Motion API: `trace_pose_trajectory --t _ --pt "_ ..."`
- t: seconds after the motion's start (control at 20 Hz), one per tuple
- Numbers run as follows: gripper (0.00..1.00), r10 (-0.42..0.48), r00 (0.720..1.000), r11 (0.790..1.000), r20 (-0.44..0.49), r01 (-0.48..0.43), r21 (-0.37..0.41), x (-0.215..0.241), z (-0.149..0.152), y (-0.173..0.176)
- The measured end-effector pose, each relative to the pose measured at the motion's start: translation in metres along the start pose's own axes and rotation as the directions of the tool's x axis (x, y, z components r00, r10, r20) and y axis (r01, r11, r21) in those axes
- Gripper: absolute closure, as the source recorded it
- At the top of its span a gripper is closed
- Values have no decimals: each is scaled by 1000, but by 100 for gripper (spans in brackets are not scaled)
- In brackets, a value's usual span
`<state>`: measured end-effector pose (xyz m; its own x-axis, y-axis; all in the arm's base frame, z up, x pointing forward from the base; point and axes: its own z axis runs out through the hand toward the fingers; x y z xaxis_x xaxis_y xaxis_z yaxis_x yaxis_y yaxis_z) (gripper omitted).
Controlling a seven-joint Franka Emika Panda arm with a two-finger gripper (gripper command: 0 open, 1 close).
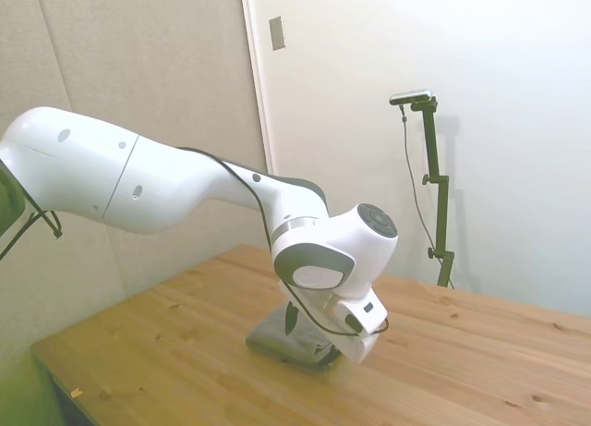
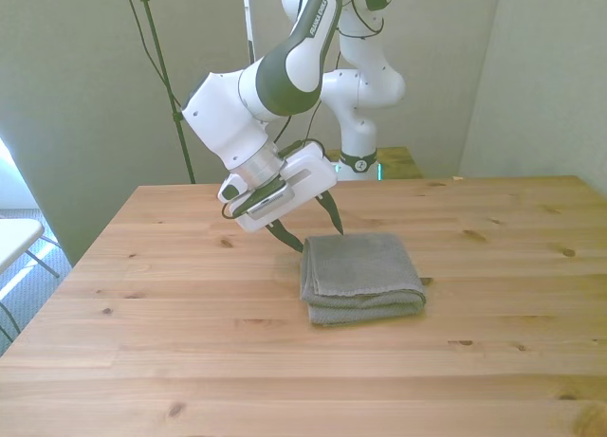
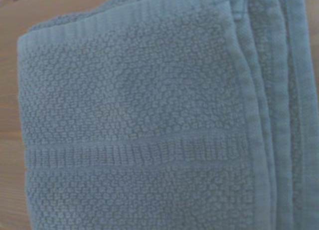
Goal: Unfold the towel
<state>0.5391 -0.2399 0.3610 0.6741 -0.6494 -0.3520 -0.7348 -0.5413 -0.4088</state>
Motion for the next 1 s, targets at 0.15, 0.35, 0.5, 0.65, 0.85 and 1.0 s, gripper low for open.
trace_pose_trajectory --t 0.15,0.35,0.5,0.65,0.85,1.0 --pt "100 -11 1000 1000 10 11 2 0 0 3" --pt "100 -10 1000 1000 17 10 3 0 1 8" --pt "100 -14 1000 1000 18 14 4 0 1 11" --pt "100 -19 1000 1000 21 19 4 0 2 12" --pt "100 -26 999 1000 23 26 4 0 3 14" --pt "100 -26 999 1000 22 26 4 0 2 14"
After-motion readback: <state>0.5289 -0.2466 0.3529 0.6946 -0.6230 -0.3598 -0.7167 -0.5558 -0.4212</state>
